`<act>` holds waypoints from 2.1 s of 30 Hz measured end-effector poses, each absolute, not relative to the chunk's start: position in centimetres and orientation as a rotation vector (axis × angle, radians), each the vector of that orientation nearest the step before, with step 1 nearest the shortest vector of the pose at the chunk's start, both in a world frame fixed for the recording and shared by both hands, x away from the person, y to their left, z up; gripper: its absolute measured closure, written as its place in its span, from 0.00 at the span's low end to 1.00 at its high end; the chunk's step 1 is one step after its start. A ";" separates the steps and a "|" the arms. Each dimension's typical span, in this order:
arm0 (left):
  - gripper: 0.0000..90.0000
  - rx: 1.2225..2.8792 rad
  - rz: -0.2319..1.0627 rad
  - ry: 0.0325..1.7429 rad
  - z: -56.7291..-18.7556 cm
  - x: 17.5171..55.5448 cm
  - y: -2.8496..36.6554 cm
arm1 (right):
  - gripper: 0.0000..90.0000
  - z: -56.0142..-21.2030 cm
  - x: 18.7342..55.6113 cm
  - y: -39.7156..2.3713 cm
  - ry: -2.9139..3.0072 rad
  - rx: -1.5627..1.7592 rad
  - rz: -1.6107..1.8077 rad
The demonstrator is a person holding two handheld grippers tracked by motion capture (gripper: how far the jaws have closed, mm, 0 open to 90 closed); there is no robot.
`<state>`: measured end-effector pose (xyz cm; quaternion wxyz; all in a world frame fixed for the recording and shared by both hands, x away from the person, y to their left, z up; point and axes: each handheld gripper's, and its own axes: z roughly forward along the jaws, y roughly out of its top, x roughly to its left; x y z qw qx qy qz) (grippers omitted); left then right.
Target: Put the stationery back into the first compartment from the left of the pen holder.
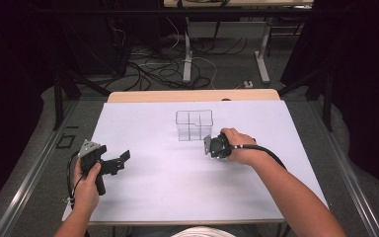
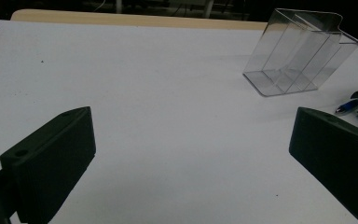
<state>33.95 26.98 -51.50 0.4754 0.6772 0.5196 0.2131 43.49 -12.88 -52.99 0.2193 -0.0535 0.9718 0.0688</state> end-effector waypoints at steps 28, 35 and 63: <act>0.00 1.656 0.522 1.271 -51.5 33.9 27.0 | 0.89 -53.8 43.9 -12.9 2.661 -0.214 0.181; 0.00 1.654 0.521 1.271 -51.5 33.9 26.9 | 0.89 -53.8 43.8 -12.7 2.659 -0.230 0.159; 0.00 1.659 0.518 1.272 -51.6 33.9 27.0 | 0.89 -51.6 43.4 -13.0 2.616 -0.039 0.266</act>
